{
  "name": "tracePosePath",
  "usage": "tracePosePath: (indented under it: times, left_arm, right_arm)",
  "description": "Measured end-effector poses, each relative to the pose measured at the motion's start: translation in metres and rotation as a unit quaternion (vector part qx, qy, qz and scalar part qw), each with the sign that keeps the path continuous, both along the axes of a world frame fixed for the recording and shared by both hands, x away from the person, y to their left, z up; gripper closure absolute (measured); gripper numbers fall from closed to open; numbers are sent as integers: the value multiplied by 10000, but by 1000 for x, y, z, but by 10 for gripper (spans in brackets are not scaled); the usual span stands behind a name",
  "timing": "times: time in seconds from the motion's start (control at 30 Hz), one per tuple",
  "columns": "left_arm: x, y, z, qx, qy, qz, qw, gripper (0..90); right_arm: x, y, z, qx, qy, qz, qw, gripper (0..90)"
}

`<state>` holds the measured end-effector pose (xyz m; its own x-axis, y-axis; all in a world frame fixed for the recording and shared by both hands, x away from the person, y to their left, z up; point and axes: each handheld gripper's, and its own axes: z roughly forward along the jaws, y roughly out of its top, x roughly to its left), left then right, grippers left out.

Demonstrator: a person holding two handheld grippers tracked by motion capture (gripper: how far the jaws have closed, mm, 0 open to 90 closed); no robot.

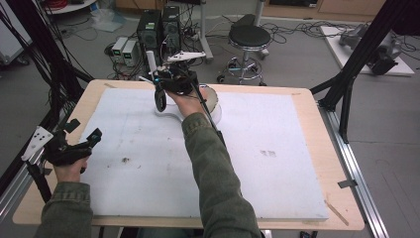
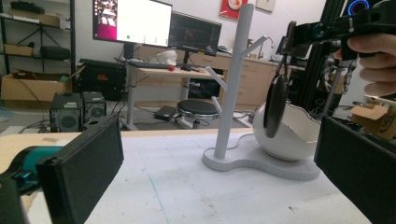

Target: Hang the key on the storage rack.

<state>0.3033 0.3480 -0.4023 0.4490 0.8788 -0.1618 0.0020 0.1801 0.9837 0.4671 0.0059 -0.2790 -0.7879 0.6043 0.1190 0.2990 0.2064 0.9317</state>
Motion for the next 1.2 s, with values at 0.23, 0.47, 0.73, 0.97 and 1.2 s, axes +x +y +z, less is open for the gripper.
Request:
tracePosePath:
  times: [0.23,0.47,0.73,0.97,1.2]
  left_arm:
    - [0,1,-1,-30,13,-4,10000,17]
    - [-2,4,-1,-12,-30,70,10000,17]
    - [-5,8,-1,-17,-22,113,9999,17]
    - [-6,9,-2,9,-1,123,9999,17]
    - [-7,12,-3,-34,17,150,9999,17]
  right_arm:
    - [7,8,-1,41,23,-7,10000,693]
    - [9,23,-2,-119,17,60,9999,692]
    - [13,24,-5,-207,36,-57,9998,692]
    - [17,24,-8,-179,71,-48,9998,690]
    - [17,19,-5,135,86,87,9998,469]
